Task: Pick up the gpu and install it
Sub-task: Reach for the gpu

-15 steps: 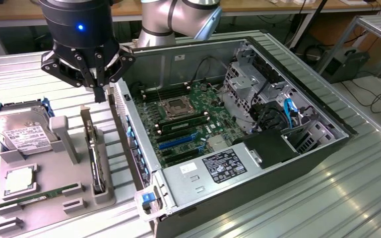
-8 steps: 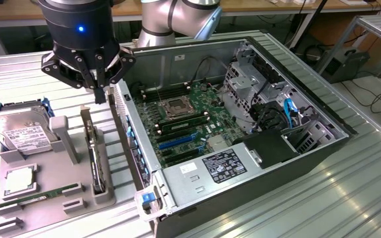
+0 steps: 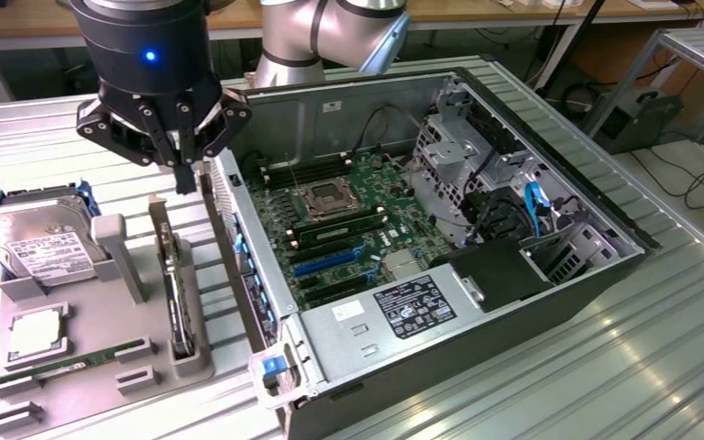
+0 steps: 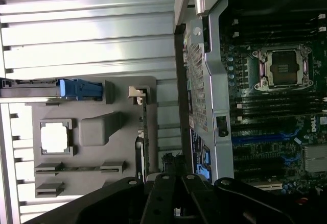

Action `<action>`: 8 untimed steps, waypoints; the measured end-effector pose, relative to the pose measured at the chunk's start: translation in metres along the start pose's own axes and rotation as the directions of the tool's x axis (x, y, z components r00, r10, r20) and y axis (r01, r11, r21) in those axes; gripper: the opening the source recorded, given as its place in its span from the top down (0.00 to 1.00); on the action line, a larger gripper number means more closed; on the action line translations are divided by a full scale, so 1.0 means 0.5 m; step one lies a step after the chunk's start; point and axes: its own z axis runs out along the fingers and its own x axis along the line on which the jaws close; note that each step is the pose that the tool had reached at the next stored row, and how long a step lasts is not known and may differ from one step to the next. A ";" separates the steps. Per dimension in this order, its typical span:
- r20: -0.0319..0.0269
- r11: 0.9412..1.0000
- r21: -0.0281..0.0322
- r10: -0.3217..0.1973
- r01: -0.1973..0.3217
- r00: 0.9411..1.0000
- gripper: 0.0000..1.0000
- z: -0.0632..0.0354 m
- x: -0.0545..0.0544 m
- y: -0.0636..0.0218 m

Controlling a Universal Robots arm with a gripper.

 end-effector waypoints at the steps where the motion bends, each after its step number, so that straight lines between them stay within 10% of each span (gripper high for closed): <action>1: 0.000 1.000 0.000 0.000 0.000 1.000 0.89 0.000 0.000 0.000; 8: 0.000 1.000 0.000 0.000 0.000 1.000 0.89 0.000 0.000 -0.006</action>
